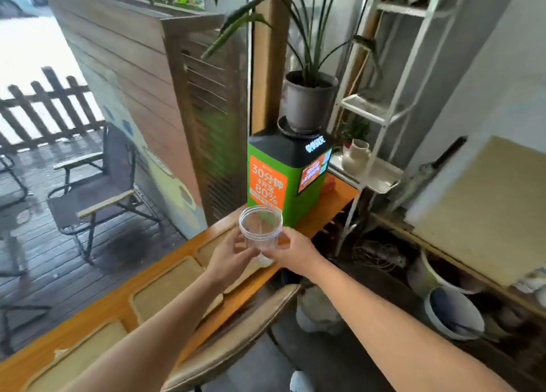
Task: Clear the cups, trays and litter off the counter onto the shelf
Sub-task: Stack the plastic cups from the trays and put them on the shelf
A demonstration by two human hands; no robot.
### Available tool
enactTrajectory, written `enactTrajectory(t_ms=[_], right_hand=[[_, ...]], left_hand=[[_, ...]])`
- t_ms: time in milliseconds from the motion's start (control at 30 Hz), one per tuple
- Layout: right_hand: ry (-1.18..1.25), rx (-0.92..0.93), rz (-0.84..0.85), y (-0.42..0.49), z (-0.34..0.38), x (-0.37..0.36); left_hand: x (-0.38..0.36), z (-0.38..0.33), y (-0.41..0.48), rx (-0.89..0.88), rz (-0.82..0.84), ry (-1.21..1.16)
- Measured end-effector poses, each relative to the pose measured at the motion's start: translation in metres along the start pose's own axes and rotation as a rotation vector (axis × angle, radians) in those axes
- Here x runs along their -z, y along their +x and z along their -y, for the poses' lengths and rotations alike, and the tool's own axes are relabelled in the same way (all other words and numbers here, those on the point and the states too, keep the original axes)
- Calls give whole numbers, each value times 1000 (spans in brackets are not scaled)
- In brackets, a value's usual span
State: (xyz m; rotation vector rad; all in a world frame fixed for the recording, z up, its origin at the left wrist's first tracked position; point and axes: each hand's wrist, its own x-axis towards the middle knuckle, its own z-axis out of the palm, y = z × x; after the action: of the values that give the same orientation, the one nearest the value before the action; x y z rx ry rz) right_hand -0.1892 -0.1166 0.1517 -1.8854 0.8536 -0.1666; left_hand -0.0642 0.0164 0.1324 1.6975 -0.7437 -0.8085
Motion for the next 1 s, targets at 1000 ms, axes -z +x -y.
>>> enactTrajectory(t_ms=[1000], right_hand=[[282, -263, -478, -157, -270, 386]], left_hand=[[-494, -117, 61, -107, 520, 189]])
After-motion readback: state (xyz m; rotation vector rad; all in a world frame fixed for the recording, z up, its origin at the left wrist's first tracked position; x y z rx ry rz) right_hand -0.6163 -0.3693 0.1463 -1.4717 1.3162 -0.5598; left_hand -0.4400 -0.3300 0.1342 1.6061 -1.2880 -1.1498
